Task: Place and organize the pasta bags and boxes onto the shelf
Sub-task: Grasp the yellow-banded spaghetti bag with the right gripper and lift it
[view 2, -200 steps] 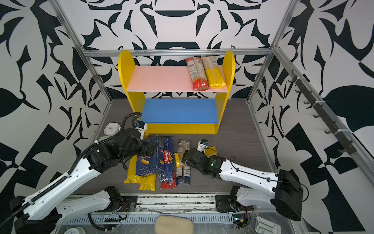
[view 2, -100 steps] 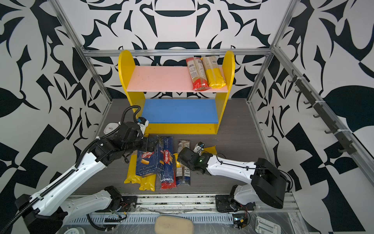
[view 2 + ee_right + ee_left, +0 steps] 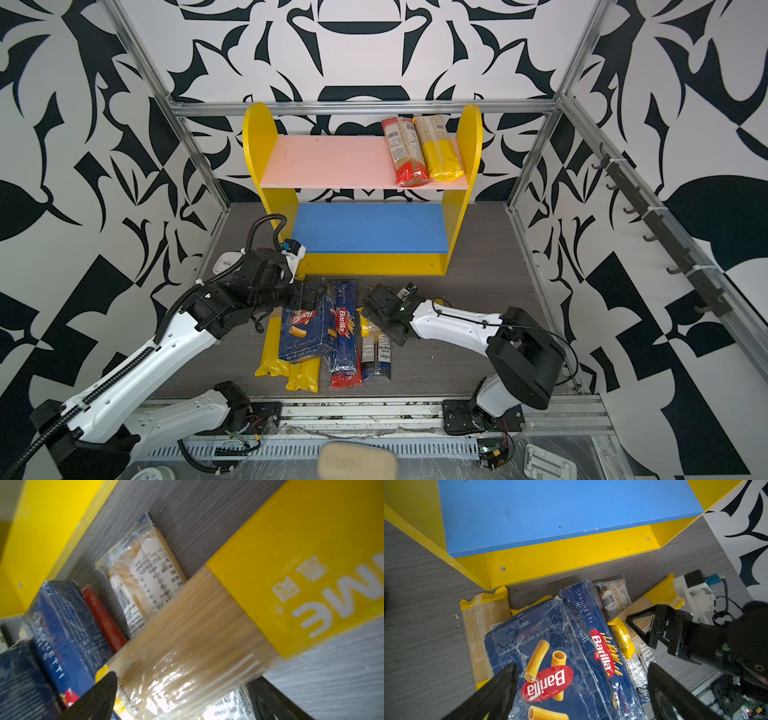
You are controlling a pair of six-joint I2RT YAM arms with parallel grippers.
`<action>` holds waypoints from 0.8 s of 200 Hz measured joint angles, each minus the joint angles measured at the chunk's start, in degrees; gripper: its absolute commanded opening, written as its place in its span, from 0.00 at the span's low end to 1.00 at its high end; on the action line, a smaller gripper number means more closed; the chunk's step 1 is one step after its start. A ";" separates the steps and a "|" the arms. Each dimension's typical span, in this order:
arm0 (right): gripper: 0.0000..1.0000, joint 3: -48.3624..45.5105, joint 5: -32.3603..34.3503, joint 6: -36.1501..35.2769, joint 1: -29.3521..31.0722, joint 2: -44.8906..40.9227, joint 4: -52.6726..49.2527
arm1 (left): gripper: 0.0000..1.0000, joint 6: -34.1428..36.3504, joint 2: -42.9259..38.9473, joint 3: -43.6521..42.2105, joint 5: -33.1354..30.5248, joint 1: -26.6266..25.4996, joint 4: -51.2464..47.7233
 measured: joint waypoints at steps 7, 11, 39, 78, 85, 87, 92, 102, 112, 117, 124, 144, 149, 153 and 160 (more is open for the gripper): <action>0.99 0.35 -0.13 0.00 0.00 0.46 -0.35 | 0.99 0.02 -0.13 0.00 0.02 0.02 0.00; 1.00 0.44 -0.22 0.00 0.00 0.63 -0.46 | 0.99 0.00 -0.20 0.00 0.04 0.02 0.00; 0.93 0.52 -0.72 0.02 -0.22 1.03 -0.46 | 0.99 0.00 -1.07 0.00 0.22 0.20 0.00; 0.53 0.52 -1.25 0.33 -1.09 1.42 0.48 | 0.99 0.00 -1.66 -0.02 0.39 0.22 0.00; 0.50 0.39 -1.25 0.42 -1.33 1.38 0.90 | 0.99 0.02 -1.68 -0.02 0.44 0.22 0.00; 0.49 0.35 -1.11 0.96 -1.38 1.36 1.05 | 0.99 0.00 -1.70 -0.02 0.44 0.22 0.00; 0.45 0.13 -1.14 0.63 -1.57 1.16 1.33 | 0.99 0.00 -1.75 -0.02 0.46 0.22 0.00; 0.38 -0.76 -0.96 1.01 -1.95 0.50 2.38 | 0.99 0.00 -1.88 -0.02 0.48 0.22 0.00; 0.24 -1.92 -0.90 0.26 -2.27 -0.92 2.80 | 0.99 0.00 -2.12 -0.07 0.48 0.22 0.00; 0.18 -2.58 -0.85 0.24 -2.43 -1.84 2.82 | 0.99 0.00 -2.27 -0.11 0.48 0.22 0.00; 0.11 -3.26 -0.92 0.37 -2.56 -3.17 2.56 | 0.99 0.00 -2.47 -0.15 0.48 0.22 -0.02; 0.07 -5.20 -1.62 0.37 -2.97 -7.30 -1.81 | 0.99 0.00 -2.69 -0.17 0.63 0.22 0.00; 0.07 -5.73 -1.77 -0.59 -3.23 -8.26 -3.23 | 0.99 -0.02 -2.69 -0.20 0.68 0.22 0.00; 0.08 -6.03 -1.77 -1.40 -3.43 -8.98 -4.35 | 0.99 -0.02 -2.69 -0.22 0.74 0.22 0.02; 0.10 -6.43 -1.81 -2.71 -3.74 -10.03 -6.23 | 0.99 -0.02 -2.69 -0.26 0.90 0.22 0.00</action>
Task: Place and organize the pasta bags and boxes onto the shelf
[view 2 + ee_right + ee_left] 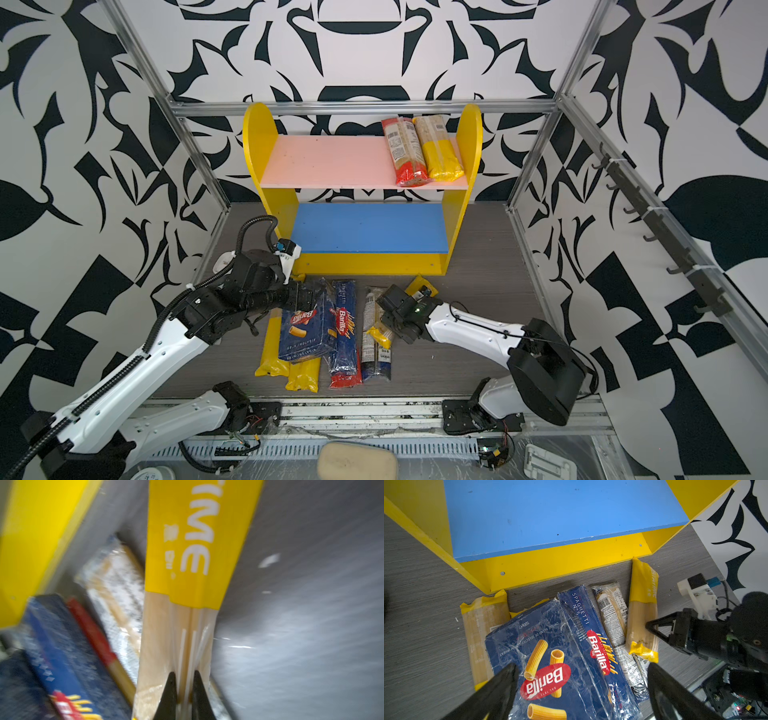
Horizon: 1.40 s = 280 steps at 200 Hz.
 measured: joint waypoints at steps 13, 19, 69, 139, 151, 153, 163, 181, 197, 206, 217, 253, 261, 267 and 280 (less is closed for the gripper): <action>0.20 -0.31 0.07 -2.32 -0.46 -1.73 -4.57 | 0.99 -0.04 0.00 -0.02 0.20 0.00 0.02; 0.27 -0.31 0.28 -3.26 -0.68 -2.38 -6.95 | 0.99 -0.07 0.00 -0.02 0.31 0.00 0.02; 0.74 2.29 3.52 -9.25 -0.55 -5.90 -18.49 | 0.99 -0.66 0.02 -0.02 1.40 0.00 0.04; 0.99 2.54 5.90 -9.20 4.46 2.78 -19.12 | 0.99 -1.09 0.02 -0.02 1.68 0.00 0.02; 0.99 2.45 5.86 -9.11 5.07 4.11 -18.60 | 0.99 -1.09 0.02 -0.02 1.68 0.00 0.02; 0.99 2.40 5.86 -9.07 5.16 4.26 -18.40 | 0.99 -1.09 0.02 -0.02 1.68 0.00 0.02; 0.99 1.92 5.79 -8.83 5.40 4.44 -17.07 | 0.99 -1.09 0.02 -0.02 1.70 0.00 0.02; 0.99 0.37 5.73 -8.02 5.40 4.24 -14.56 | 0.99 -1.09 0.02 -0.02 1.77 0.00 0.00; 0.99 -1.29 5.53 -7.39 5.40 4.28 -12.09 | 0.99 -1.09 0.02 -0.02 1.88 0.00 0.00; 0.99 -2.10 5.29 -7.06 5.40 4.35 -10.80 | 0.99 -1.09 0.02 -0.02 1.92 0.00 -0.02; 0.99 -2.82 4.94 -6.80 5.42 4.70 -9.49 | 0.99 -1.09 0.02 -0.02 1.95 0.00 -0.02; 0.99 -3.54 4.59 -6.29 6.08 6.56 -6.93 | 0.99 -1.09 0.00 -0.07 1.92 0.00 -0.04; 0.98 -3.52 4.57 -6.29 6.08 6.67 -6.91 | 0.99 -1.09 -0.07 -0.15 1.92 0.00 -0.09; 0.96 -3.54 4.55 -6.27 6.08 6.78 -6.84 | 0.99 -1.09 -0.17 -0.35 1.92 0.00 -0.02; 0.88 -3.54 4.59 -6.38 6.14 7.65 -6.43 | 0.99 -1.16 -0.63 -1.05 1.90 0.00 -0.07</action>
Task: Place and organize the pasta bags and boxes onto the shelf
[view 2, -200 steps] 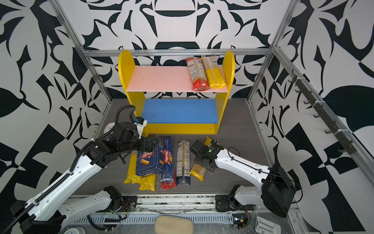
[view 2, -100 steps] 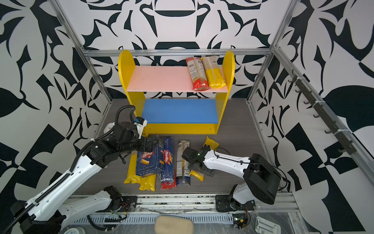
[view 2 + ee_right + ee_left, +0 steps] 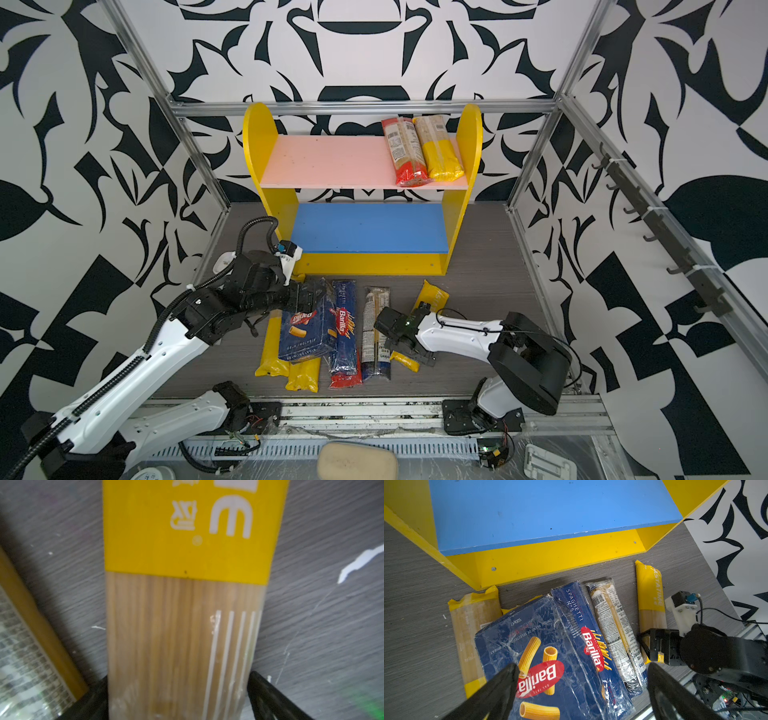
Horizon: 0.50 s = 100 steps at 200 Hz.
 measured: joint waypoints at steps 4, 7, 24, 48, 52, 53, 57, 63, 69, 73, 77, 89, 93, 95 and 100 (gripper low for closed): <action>0.87 0.00 0.07 0.04 0.04 0.20 0.04 | 0.99 -0.04 -0.17 -0.26 0.00 0.00 -0.02; 0.84 -0.11 0.07 0.00 0.09 0.42 0.15 | 0.99 -0.07 -0.31 -0.48 0.00 0.00 -0.02; 0.60 -0.61 0.57 0.11 0.35 1.01 0.83 | 0.99 -0.17 -1.01 -1.46 -0.09 0.00 -0.17; 0.37 -1.22 1.14 0.15 0.42 0.70 1.75 | 0.99 -0.35 -1.84 -1.77 -0.55 0.00 -0.72; 0.33 -1.55 0.96 -0.11 0.42 0.46 2.08 | 0.99 -0.37 -2.03 -1.77 -0.66 0.00 -0.83; 0.32 -1.68 1.01 -0.02 0.39 0.35 2.14 | 0.99 -0.37 -2.12 -1.77 -0.68 0.00 -0.87; 0.24 -1.75 0.98 0.04 0.39 0.11 2.19 | 0.99 -0.37 -2.32 -1.77 -0.76 0.00 -0.98; 0.17 -2.05 1.03 0.07 0.35 -0.44 2.40 | 0.99 -0.39 -2.64 -1.75 -0.92 0.00 -1.16; 0.09 -2.27 1.09 0.00 0.35 -1.29 2.86 | 0.99 -0.39 -2.97 -1.77 -1.11 0.00 -1.33; 0.05 -2.58 1.05 0.11 0.35 -1.79 3.78 | 0.99 -0.39 -3.21 -1.77 -1.27 0.00 -1.51; 0.00 -2.91 1.01 0.28 0.31 -2.08 4.81 | 0.99 -0.42 -3.39 -1.77 -1.42 0.00 -1.62; 0.00 -3.72 0.63 -0.31 0.28 -2.51 7.98 | 0.99 -0.44 -3.85 -1.75 -1.95 0.00 -2.05; 0.00 -3.98 0.37 -0.42 0.28 -2.69 9.25 | 0.99 -0.46 -3.96 -1.75 -2.05 0.00 -2.21; 0.00 -4.13 0.15 -0.46 0.28 -2.80 9.90 | 0.99 -0.48 -4.00 -1.75 -2.14 0.00 -2.27; 0.00 -4.55 -0.33 -0.63 0.26 -3.17 11.39 | 0.99 -0.52 -4.11 -1.73 -2.27 0.00 -2.45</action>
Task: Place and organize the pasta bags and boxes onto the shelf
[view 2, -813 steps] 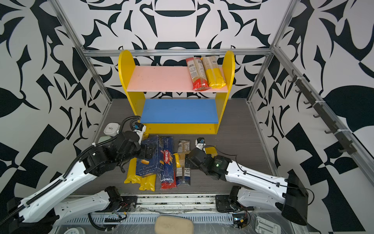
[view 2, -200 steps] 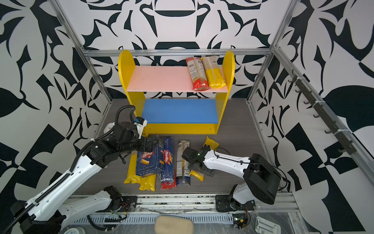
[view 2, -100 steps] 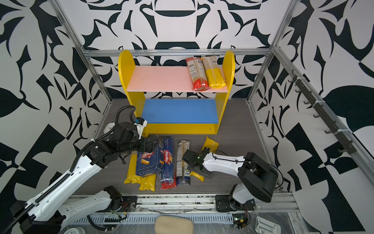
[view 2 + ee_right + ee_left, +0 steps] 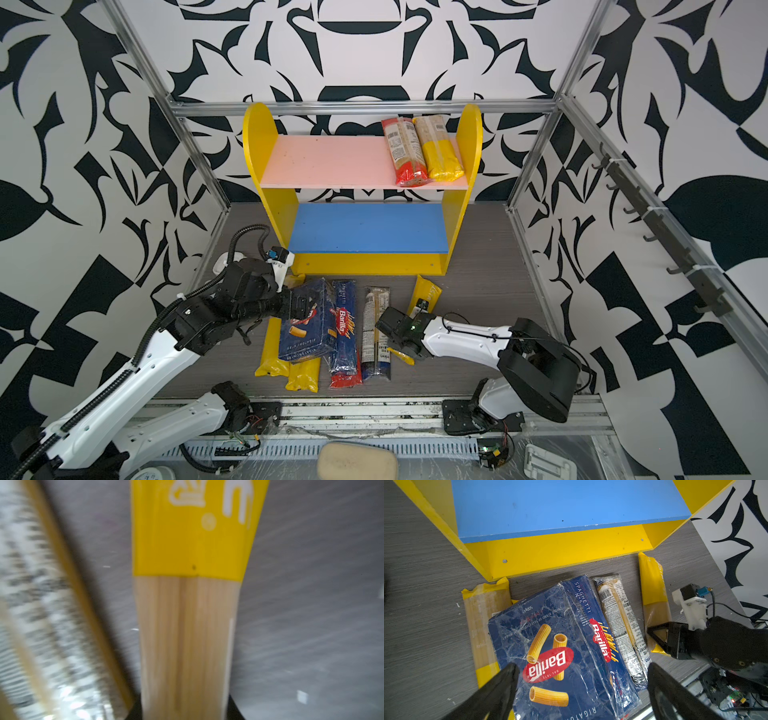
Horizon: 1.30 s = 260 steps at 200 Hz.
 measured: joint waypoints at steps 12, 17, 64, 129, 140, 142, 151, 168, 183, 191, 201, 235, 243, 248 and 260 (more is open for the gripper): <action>0.00 -1.55 -1.55 -0.50 -0.04 -1.29 3.78 | 0.99 -0.02 -0.04 0.26 -0.42 0.00 -0.44; 0.00 -2.25 -2.10 -0.76 -0.04 -2.08 4.98 | 0.99 -0.02 -0.04 0.37 -0.59 0.00 -0.57; 0.00 -7.06 -7.61 -3.41 0.04 -12.26 6.12 | 0.99 -0.04 -0.02 2.03 -2.19 0.00 -1.84; 0.00 -7.96 -14.62 -4.72 0.15 -26.69 -3.21 | 0.99 -1.14 2.82 2.84 -2.27 0.00 -2.05; 0.00 -7.96 -15.17 -5.05 0.15 -27.74 -3.76 | 0.99 -1.18 3.45 3.06 -1.92 0.00 -1.92; 0.00 -7.96 -15.26 -5.18 0.15 -27.93 -3.87 | 0.99 -1.18 3.56 3.08 -1.81 0.00 -1.86; 0.00 -7.96 -15.54 -5.79 0.15 -28.65 -4.31 | 0.99 -1.25 3.76 3.23 -1.29 0.00 -1.73; 0.00 -7.85 -15.82 -7.08 0.15 -29.81 -5.44 | 0.99 -1.38 4.04 3.61 -0.46 0.00 -1.40; 0.00 -7.19 -16.04 -8.17 0.15 -30.27 -7.15 | 0.99 -1.55 4.63 4.07 0.15 0.00 -1.27; 0.00 -6.45 -16.24 -8.81 0.15 -30.34 -8.20 | 0.99 -1.60 5.22 4.50 0.37 0.00 -1.27; 0.00 -5.22 -16.46 -9.57 0.15 -30.36 -9.38 | 0.99 -1.73 6.10 5.03 0.55 0.00 -1.14; 0.00 0.00 -17.09 -12.55 0.15 -30.99 -11.69 | 0.99 -2.38 9.03 6.71 0.74 0.00 -0.96; 0.00 1.11 -17.25 -13.27 0.15 -31.23 -11.96 | 0.99 -2.45 9.44 7.13 0.74 0.00 -0.96; 0.00 1.81 -17.33 -13.64 0.15 -31.36 -12.09 | 0.99 -2.49 9.70 7.41 0.74 0.00 -0.96; 0.00 3.23 -17.62 -14.56 0.15 -31.65 -12.39 | 0.99 -2.54 10.01 7.93 0.72 0.00 -0.96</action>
